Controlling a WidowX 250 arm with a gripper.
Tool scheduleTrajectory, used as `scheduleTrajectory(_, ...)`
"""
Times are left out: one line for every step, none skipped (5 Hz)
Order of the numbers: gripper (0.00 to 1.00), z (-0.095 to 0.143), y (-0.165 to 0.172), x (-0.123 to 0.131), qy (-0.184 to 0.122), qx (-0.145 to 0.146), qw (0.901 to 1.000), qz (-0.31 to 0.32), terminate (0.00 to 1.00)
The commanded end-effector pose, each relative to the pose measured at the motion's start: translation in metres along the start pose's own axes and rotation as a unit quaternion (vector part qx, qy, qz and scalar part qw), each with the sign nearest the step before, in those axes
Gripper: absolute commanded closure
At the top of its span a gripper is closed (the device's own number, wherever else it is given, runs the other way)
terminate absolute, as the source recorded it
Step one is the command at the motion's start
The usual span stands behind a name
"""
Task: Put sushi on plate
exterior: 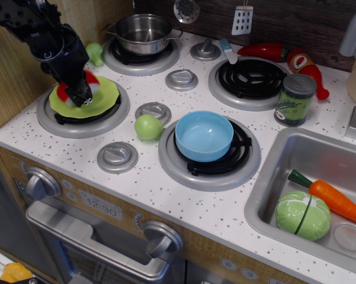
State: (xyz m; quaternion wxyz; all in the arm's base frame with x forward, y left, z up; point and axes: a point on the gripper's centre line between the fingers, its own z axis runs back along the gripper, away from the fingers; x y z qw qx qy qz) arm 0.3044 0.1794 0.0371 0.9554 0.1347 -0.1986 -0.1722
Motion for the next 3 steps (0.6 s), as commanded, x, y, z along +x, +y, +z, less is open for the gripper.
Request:
scheduleTrajectory(0.00, 0.0072, 0.0069, 0.0035, -0.010, 0.015, 0.9998, -0.010, 0.00)
scheduleTrajectory(0.00, 0.0072, 0.0069, 0.0035, -0.010, 0.015, 0.9998, -0.010, 0.00)
scheduleTrajectory(0.00, 0.0072, 0.0069, 0.0035, -0.010, 0.015, 0.9998, -0.010, 1.00)
